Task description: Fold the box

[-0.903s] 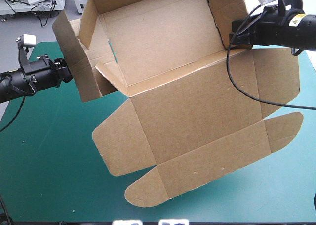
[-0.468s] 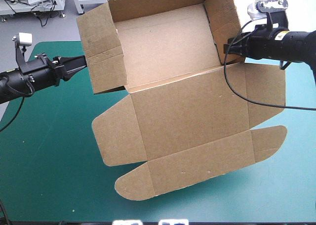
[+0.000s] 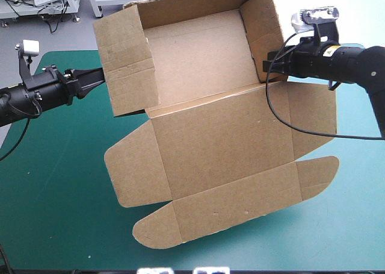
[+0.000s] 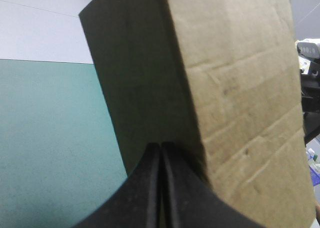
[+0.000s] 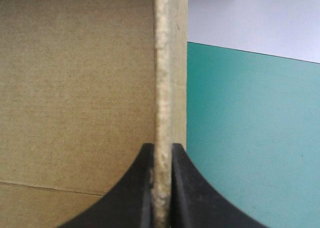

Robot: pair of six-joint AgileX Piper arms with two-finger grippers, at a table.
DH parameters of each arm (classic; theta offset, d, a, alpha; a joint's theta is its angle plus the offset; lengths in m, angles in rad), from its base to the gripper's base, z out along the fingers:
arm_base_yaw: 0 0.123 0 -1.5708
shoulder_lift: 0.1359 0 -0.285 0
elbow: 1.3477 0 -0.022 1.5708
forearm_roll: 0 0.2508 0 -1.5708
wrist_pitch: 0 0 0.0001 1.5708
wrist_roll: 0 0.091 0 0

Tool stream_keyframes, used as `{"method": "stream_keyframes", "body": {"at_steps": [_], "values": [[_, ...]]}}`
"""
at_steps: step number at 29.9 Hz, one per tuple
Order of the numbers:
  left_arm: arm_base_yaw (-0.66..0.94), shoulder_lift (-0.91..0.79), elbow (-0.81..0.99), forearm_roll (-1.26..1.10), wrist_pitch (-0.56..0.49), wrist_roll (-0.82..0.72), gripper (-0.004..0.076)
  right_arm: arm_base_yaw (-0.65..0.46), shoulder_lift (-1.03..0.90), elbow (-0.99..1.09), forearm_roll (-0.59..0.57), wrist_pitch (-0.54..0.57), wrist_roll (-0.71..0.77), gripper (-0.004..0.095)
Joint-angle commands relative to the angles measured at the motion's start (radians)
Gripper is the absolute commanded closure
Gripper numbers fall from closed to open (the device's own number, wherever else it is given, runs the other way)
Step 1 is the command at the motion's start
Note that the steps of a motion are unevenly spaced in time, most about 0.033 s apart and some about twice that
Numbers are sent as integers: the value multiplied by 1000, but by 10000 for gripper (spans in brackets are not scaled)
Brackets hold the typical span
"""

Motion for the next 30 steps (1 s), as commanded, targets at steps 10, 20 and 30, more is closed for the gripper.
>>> {"method": "stream_keyframes", "body": {"at_steps": [10, 20, 30], "values": [[-28, -27, -26, -66, 65, -15, 416, 89, -21, -25, -94, -131, 88, 906], [-87, -27, -26, -68, 59, -17, 363, 89, -6, -25, -84, -142, 94, 906], [-87, -27, -26, 40, -43, -17, 363, 109, -6, -25, -34, -139, 78, 906]]}}
